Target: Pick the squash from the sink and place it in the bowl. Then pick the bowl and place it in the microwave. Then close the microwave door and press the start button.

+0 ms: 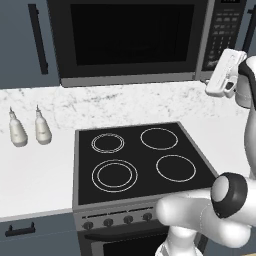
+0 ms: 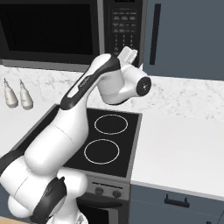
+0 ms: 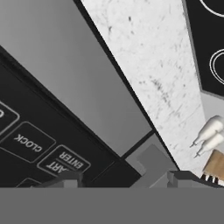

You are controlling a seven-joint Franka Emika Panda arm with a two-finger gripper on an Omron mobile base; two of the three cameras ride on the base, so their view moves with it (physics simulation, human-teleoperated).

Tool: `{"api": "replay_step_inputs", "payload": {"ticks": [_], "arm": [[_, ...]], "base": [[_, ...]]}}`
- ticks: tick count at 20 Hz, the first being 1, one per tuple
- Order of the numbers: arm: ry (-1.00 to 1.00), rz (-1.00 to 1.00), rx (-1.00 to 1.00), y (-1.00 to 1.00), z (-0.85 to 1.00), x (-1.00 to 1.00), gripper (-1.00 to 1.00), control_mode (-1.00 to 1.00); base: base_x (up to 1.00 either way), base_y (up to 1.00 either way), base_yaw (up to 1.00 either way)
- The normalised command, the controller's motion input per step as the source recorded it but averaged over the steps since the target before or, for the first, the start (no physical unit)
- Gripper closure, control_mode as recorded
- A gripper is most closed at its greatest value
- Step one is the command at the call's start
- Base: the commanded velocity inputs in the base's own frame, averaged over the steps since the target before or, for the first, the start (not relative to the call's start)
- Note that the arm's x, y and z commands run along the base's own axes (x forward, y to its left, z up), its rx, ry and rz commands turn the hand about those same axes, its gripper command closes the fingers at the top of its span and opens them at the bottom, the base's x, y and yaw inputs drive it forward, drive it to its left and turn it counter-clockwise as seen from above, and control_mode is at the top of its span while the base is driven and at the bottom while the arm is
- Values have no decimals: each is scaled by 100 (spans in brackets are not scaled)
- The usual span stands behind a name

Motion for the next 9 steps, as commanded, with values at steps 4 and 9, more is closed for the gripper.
{"api": "replay_step_inputs", "payload": {"ticks": [4,9], "arm": [[1,0,4,0,-15,34,-100,-100],[-3,3,3,18,-10,-51,-100,-100]], "base": [[0,0,0],[0,0,0]]}}
